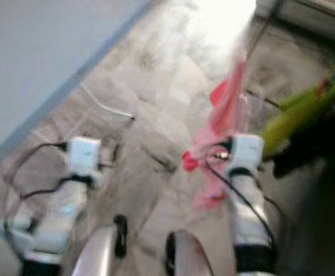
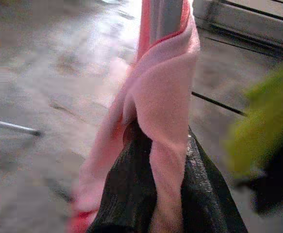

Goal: Hang hanger

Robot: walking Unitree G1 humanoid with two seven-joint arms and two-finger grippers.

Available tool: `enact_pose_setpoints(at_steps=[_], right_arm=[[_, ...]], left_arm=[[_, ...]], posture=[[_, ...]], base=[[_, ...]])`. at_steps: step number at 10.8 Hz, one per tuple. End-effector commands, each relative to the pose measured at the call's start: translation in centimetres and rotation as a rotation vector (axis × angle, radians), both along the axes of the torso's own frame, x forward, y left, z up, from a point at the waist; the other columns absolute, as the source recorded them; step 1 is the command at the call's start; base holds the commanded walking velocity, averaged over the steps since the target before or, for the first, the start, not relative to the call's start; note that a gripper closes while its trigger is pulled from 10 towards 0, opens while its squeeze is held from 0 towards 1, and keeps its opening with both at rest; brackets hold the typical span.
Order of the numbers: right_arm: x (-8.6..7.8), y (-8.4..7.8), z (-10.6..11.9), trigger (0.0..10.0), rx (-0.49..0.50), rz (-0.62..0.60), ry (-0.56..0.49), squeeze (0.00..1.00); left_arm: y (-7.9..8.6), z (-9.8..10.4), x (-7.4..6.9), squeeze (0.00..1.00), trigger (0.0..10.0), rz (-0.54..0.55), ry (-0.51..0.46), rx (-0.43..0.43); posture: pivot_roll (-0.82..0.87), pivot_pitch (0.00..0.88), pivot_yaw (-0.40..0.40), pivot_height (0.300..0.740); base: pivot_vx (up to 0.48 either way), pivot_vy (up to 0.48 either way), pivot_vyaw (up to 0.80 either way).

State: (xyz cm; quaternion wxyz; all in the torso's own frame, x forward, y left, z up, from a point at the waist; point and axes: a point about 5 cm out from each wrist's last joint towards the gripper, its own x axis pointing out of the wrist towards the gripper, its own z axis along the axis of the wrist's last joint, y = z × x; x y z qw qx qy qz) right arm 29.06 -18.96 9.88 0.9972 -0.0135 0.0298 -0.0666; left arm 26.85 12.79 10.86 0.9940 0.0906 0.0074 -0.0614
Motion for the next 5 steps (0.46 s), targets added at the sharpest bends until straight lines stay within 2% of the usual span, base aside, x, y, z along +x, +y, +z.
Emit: enact_pose_setpoints(at_steps=[1, 2, 3, 4, 5], right_arm=[[-0.4, -0.5, -0.1, 10.0, -0.008, -0.009, -0.001, 0.00], [-0.6, -0.7, 0.3, 10.0, -0.004, -0.012, -0.021, 0.00], [-1.1, -0.9, 0.5, 10.0, -0.007, -0.008, -0.033, 0.00], [-2.2, -1.2, 0.5, 10.0, -0.012, 0.015, -0.037, 0.00], [-3.6, -1.2, 0.1, 10.0, -0.034, 0.062, -0.025, 0.00]], left_arm=[[-0.5, -0.5, -0.3, 0.00, 10.0, -0.012, 0.027, 0.008], [0.2, -0.5, -0.4, 0.00, 10.0, 0.059, 0.022, 0.057], [1.2, -0.6, -0.9, 0.00, 10.0, 0.106, 0.012, 0.062], [3.0, -0.7, -2.3, 0.00, 10.0, 0.187, -0.004, 0.051], [4.9, -0.4, -4.0, 0.00, 10.0, 0.304, -0.088, 0.098]], posture=[[0.00, 0.321, -0.050, 0.740], [0.00, 0.323, -0.049, 0.740], [0.00, 0.324, -0.046, 0.740], [0.00, 0.327, -0.043, 0.740], [0.00, 0.332, -0.042, 0.740]], base=[[0.000, 0.000, 0.80], [0.000, 0.000, 0.80], [0.000, 0.000, 0.80], [0.000, 0.000, 0.80], [0.000, 0.000, 0.80]])
